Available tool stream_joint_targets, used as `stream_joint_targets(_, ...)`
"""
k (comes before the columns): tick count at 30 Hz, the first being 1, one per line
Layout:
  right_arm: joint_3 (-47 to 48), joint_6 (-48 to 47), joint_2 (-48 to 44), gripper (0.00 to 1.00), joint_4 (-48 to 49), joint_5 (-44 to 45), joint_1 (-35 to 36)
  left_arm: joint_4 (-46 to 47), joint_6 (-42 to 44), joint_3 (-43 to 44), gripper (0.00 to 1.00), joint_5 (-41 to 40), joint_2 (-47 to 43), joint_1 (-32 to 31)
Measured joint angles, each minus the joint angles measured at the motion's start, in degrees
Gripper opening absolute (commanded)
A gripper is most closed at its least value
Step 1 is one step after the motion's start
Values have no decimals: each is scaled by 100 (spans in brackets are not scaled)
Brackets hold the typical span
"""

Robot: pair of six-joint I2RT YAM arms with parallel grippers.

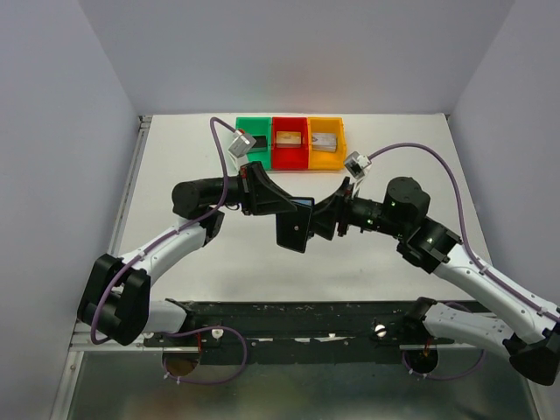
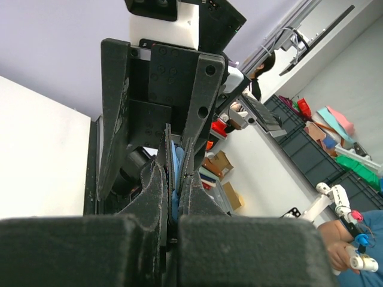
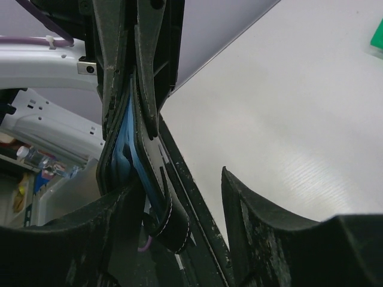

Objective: Take the credit cards out of the card holder
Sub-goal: Open the card holder.

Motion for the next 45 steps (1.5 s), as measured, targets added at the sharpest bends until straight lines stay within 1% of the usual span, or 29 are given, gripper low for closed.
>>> stream_joint_targets(2,0,48,72,54,76,-140,-2,-2,-2,0,0,15,0,-11)
stream_joint_targets(6,0,151,122,40,221,-352,-7,-2,-7,11,1,17,0,-24)
stream_joint_targets(7,0,160,120,36,245,-385,-4,-2,-9,15,8,15,0,-26)
stream_joint_targets(8,0,160,116,33,262,-409,-4,0,-11,17,22,13,0,-33)
stream_joint_targets(10,0,160,103,28,278,-446,-4,2,-4,20,45,11,2,-35)
stream_joint_targets(11,0,162,94,26,289,-468,0,-9,-2,26,53,11,9,-35)
stream_joint_targets(12,0,155,83,23,295,-476,9,-13,-37,37,71,9,20,-35)
stream_joint_targets(14,0,122,63,19,262,-461,9,-7,-57,59,86,-4,28,-35)
stream_joint_targets(16,0,83,57,14,184,-433,2,31,-59,59,91,-31,22,-4)
stream_joint_targets(17,0,57,44,13,125,-420,0,42,-2,59,99,-46,11,22)
stream_joint_targets(18,0,35,28,10,63,-402,-2,35,72,59,99,-57,-13,66)
stream_joint_targets(20,0,-20,-9,0,-28,-354,-13,28,247,57,99,-109,-63,151)
stream_joint_targets(22,0,-98,-72,1,-179,-289,-35,-72,442,37,99,-170,-201,278)
stream_joint_targets(23,2,-142,-105,0,-278,-229,-37,-284,669,13,99,-262,-313,348)
stream_joint_targets(29,262,-492,-201,1,-1069,247,-37,-2441,2168,-98,99,-1113,-1067,595)
stream_joint_targets(32,428,-640,-293,1,-1440,511,-37,-3018,2636,-348,99,-1648,-1327,688)
stream_joint_targets(33,439,-645,-295,1,-1449,527,-37,-3014,2695,-476,99,-1777,-1379,715)
stream_joint_targets(34,520,-654,-278,1,-1602,658,-37,-2813,2664,-691,99,-1895,-1403,734)
stream_joint_targets(37,1032,-651,-7,1,-2284,1281,-37,-1937,2369,-1220,99,-1993,-1152,761)
stream_joint_targets(40,1180,-636,188,1,-2549,1687,-39,-1305,1956,-1235,99,-1880,-568,715)
stream_joint_targets(42,1165,-592,247,1,-2723,1847,-61,-901,1703,-1239,99,-1814,-203,560)
stream_joint_targets(45,1163,-531,326,1,-2922,2063,-61,-763,1722,-1244,99,-1755,-133,208)
